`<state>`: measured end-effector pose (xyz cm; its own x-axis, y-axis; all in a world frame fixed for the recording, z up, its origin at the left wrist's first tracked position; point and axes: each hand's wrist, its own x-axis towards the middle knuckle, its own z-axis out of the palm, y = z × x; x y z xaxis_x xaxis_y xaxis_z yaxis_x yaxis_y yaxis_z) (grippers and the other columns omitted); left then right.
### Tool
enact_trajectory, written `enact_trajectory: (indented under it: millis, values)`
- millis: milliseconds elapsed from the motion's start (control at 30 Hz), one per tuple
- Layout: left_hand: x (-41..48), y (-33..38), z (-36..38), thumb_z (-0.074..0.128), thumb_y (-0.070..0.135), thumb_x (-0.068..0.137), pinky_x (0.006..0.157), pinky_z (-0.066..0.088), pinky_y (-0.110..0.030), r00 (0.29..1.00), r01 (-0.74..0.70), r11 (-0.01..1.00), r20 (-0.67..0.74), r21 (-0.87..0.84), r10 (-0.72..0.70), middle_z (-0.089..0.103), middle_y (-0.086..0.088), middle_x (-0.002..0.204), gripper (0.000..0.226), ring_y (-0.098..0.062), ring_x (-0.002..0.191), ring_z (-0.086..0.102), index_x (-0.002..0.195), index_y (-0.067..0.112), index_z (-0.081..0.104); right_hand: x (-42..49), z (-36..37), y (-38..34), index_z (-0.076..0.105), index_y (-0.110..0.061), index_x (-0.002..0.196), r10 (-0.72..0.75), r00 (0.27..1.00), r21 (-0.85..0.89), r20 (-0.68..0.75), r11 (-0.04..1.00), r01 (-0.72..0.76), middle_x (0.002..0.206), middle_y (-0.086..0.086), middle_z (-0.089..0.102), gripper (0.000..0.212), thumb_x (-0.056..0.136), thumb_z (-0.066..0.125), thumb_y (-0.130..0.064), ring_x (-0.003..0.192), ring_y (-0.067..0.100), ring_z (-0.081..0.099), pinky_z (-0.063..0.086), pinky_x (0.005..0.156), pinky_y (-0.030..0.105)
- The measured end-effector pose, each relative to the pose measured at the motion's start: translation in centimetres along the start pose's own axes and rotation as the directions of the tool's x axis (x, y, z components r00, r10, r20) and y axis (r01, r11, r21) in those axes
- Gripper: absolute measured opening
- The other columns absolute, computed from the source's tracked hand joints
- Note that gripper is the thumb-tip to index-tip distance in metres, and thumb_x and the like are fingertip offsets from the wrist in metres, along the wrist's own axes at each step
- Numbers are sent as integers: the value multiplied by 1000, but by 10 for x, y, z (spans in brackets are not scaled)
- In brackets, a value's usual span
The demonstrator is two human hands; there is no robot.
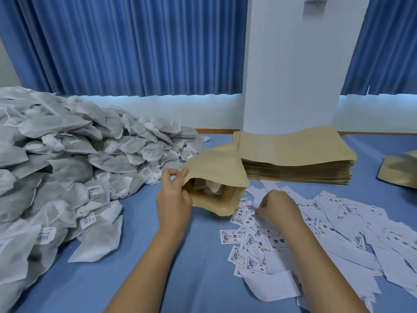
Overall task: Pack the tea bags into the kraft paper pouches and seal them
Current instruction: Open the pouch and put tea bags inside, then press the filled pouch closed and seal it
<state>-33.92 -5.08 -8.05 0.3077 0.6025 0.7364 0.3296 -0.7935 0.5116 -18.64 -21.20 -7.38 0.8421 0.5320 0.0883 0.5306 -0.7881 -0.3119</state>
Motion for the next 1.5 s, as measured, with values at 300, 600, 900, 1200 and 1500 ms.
enact_trajectory:
  millis: [300,600,900,1200,1500]
  values:
    - [0,12,-2,59,-15,81,65,39,-10,993,-75,959,-110,-272,46,63,-9,101,32,-15,64,52,105,2,70,-25,-48,-12,72,-7,83,-189,201,16,-961,690,723,84,3,70,8,84,68,0,72,20,50,36,66,17]
    - [-6,31,0,54,-17,81,80,39,-4,979,-184,939,-137,-290,150,64,-13,105,35,0,94,52,109,-3,69,-30,5,-66,74,-11,77,-437,467,-35,-768,758,652,72,2,62,12,77,68,0,52,17,54,36,38,24]
    - [-10,32,-1,47,-10,81,71,42,-13,983,-185,942,-65,-281,174,63,-11,110,40,-10,88,56,113,1,69,-29,13,-66,63,-14,114,-566,761,272,-318,714,645,102,5,69,25,96,45,-17,91,25,64,47,71,35]
    - [-2,30,-13,46,-24,72,76,47,-13,982,-158,973,-128,-170,137,59,-14,112,60,-15,96,54,123,2,61,-30,1,-49,44,-7,124,-71,981,891,180,434,-132,96,2,61,36,93,55,-22,78,15,64,54,62,31]
    - [-20,53,11,55,29,88,48,27,-28,861,-390,884,444,259,249,49,2,84,67,-22,66,58,148,38,29,-30,9,-53,59,-5,65,-78,989,953,124,285,-97,49,9,58,27,87,43,-2,40,19,48,43,48,25]
